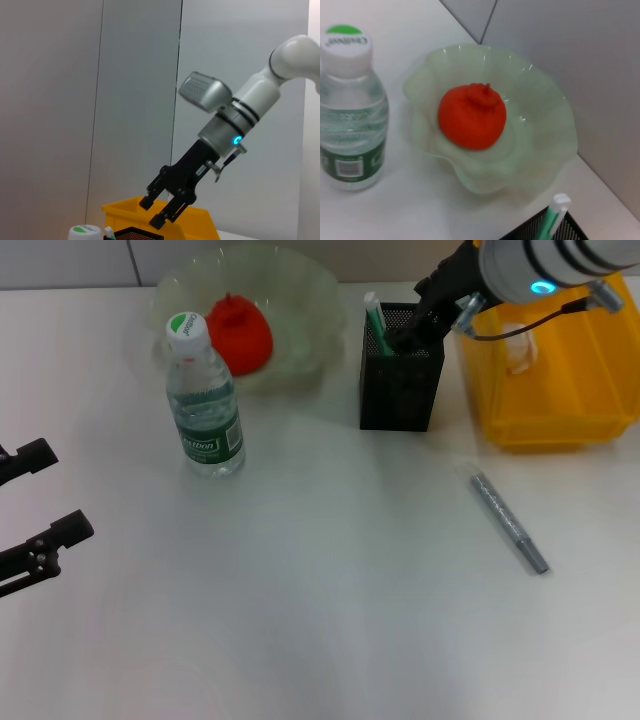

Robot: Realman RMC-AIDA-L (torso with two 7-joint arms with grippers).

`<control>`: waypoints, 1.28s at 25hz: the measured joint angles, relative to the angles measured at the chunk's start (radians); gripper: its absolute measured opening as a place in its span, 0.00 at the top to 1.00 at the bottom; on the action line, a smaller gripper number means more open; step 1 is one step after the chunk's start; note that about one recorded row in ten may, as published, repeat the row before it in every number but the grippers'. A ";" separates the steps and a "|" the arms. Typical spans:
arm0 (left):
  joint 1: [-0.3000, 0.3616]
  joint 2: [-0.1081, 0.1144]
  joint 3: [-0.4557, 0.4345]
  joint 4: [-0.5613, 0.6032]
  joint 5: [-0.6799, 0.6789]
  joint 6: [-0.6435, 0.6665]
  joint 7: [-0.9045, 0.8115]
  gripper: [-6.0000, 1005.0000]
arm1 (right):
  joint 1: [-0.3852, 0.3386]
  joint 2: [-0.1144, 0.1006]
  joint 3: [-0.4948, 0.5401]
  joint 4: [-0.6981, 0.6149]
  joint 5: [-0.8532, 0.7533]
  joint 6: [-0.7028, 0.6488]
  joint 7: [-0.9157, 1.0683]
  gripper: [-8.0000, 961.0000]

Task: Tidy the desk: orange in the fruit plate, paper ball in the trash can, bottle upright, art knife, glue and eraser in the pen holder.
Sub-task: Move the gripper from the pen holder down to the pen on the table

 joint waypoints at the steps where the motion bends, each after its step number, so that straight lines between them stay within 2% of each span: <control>1: 0.000 0.000 0.000 0.000 0.000 0.000 0.000 0.19 | 0.000 0.000 0.000 0.000 0.000 0.000 0.000 0.35; 5: 0.001 0.000 0.000 0.002 0.000 0.001 0.000 0.19 | 0.000 0.000 0.020 -0.123 -0.004 -0.171 0.080 0.35; 6: 0.001 0.000 0.000 0.002 0.000 0.001 0.000 0.19 | 0.000 0.000 0.020 -0.123 -0.004 -0.171 0.080 0.35; 8: 0.001 0.000 0.002 0.004 0.000 0.001 0.001 0.19 | 0.014 -0.001 0.036 -0.158 -0.005 -0.289 0.123 0.35; 9: 0.001 0.000 0.002 0.004 0.000 0.001 0.001 0.19 | 0.014 -0.001 0.036 -0.158 -0.005 -0.289 0.123 0.36; 10: -0.001 0.000 0.004 0.005 0.000 0.001 0.002 0.19 | 0.027 -0.001 0.047 -0.163 -0.005 -0.362 0.150 0.36; 13: -0.004 0.001 0.004 0.006 0.000 0.001 0.002 0.19 | 0.036 -0.001 0.058 -0.151 -0.006 -0.424 0.171 0.36; 15: -0.006 0.001 0.004 0.006 0.000 0.001 0.002 0.19 | 0.045 -0.001 0.076 -0.093 -0.007 -0.487 0.187 0.36; 24: -0.026 0.008 0.006 0.010 0.000 -0.005 0.002 0.19 | 0.038 -0.001 0.098 0.101 -0.009 -0.495 0.197 0.38; 32: -0.052 0.010 0.000 0.002 0.010 -0.025 0.012 0.19 | 0.020 0.000 0.092 0.216 -0.070 -0.418 0.220 0.39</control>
